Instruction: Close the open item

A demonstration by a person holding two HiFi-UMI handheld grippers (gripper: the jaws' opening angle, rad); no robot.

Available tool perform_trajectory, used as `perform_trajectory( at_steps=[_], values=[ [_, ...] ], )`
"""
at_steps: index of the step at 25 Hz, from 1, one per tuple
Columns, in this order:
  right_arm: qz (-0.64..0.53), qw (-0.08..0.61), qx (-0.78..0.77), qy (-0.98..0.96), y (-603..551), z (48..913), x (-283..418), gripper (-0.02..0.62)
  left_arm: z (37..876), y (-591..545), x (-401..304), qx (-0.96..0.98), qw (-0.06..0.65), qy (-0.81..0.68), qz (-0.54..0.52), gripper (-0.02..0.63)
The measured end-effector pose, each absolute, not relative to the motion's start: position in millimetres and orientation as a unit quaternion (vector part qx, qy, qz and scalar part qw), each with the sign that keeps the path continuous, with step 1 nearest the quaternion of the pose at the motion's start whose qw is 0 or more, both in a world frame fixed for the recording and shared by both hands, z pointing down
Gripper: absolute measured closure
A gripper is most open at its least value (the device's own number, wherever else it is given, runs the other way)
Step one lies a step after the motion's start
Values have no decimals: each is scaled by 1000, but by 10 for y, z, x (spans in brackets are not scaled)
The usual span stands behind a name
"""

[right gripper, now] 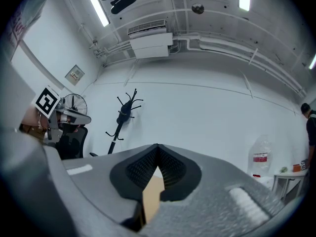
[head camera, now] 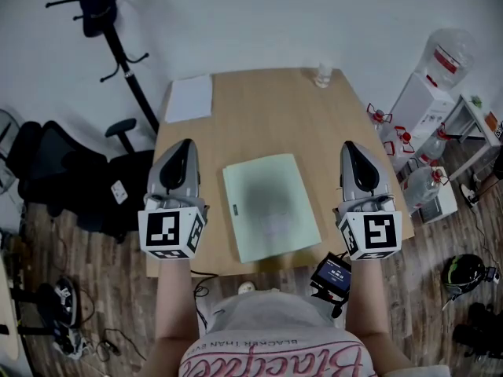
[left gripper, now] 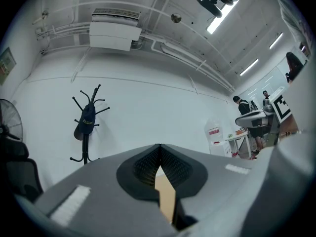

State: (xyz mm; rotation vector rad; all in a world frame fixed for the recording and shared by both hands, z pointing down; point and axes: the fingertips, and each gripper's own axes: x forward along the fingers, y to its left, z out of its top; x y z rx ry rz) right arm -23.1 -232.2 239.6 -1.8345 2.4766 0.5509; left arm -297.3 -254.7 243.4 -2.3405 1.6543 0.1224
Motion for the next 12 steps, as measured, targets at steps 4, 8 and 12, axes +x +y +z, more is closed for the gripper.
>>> perform_trajectory(
  at_steps=[4,8,12],
  values=[
    [175,5,-588,790,-2305,2401,-219,595,2449,-2540,-2955,-810,134,569,42,592],
    [174,3,-589,789,-2284,2427,-218,595,2478,-2531,-2946,-812,133,567,41,592],
    [173,0,-590,789,-2270,2434,-229,595,2475,-2515,-2961,-812,134,566,42,592]
  ],
)
